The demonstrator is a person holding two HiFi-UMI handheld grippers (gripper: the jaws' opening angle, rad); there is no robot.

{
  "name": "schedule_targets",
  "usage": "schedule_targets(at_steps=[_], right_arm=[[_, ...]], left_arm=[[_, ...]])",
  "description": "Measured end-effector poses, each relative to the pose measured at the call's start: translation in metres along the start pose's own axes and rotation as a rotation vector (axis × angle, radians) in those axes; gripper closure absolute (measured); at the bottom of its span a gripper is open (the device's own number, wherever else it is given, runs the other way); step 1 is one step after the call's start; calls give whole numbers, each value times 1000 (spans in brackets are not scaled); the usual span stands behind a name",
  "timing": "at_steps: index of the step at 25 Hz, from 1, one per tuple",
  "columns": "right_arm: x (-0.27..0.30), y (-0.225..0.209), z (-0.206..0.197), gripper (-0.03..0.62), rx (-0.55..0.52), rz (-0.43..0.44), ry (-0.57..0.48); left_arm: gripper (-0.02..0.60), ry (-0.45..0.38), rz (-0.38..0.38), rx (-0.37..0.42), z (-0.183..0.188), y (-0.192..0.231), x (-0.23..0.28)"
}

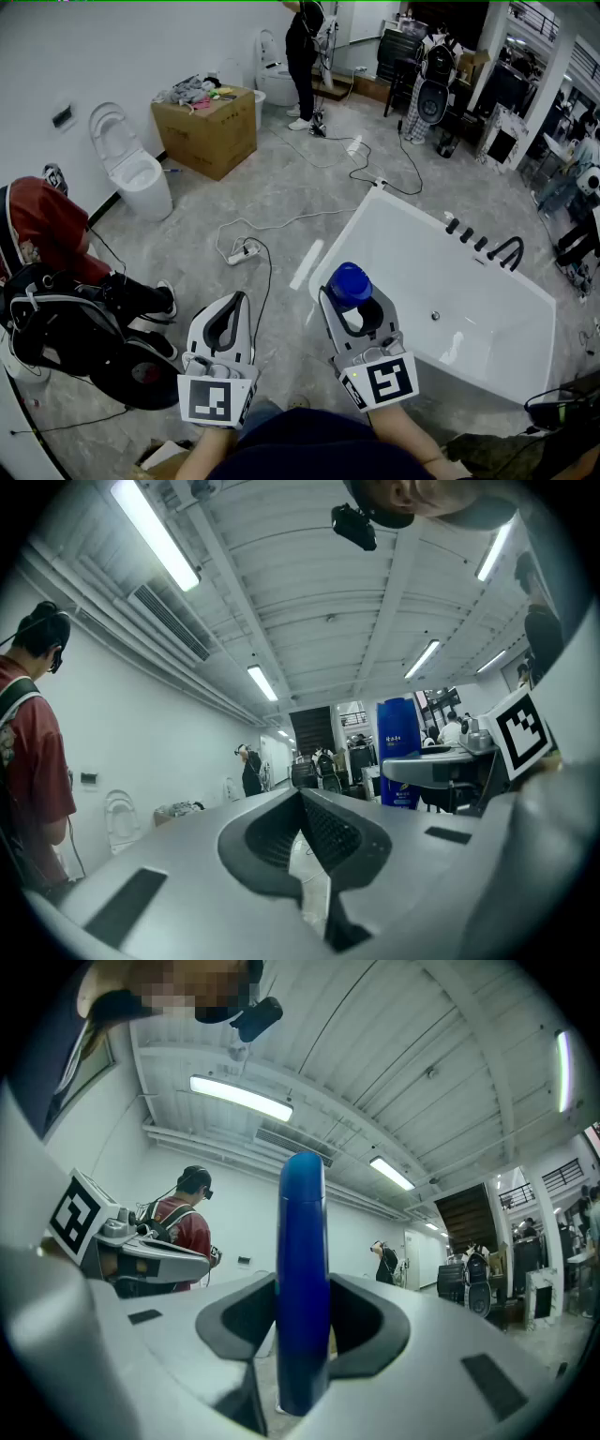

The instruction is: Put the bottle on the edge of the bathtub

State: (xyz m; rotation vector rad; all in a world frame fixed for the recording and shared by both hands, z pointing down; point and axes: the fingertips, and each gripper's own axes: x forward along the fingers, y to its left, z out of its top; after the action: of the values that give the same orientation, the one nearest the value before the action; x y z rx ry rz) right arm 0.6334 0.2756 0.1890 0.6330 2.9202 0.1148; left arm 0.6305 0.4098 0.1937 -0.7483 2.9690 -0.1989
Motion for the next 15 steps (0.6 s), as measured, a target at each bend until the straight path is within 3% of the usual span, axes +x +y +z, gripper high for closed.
schedule_targets(at_steps=[7, 15], right_arm=[[5, -5, -1, 424, 25, 19, -5], [31, -20, -29, 424, 33, 1, 7]], left_arm=[[558, 11, 7, -1, -3, -1, 7], [558, 16, -6, -17, -30, 13, 39]])
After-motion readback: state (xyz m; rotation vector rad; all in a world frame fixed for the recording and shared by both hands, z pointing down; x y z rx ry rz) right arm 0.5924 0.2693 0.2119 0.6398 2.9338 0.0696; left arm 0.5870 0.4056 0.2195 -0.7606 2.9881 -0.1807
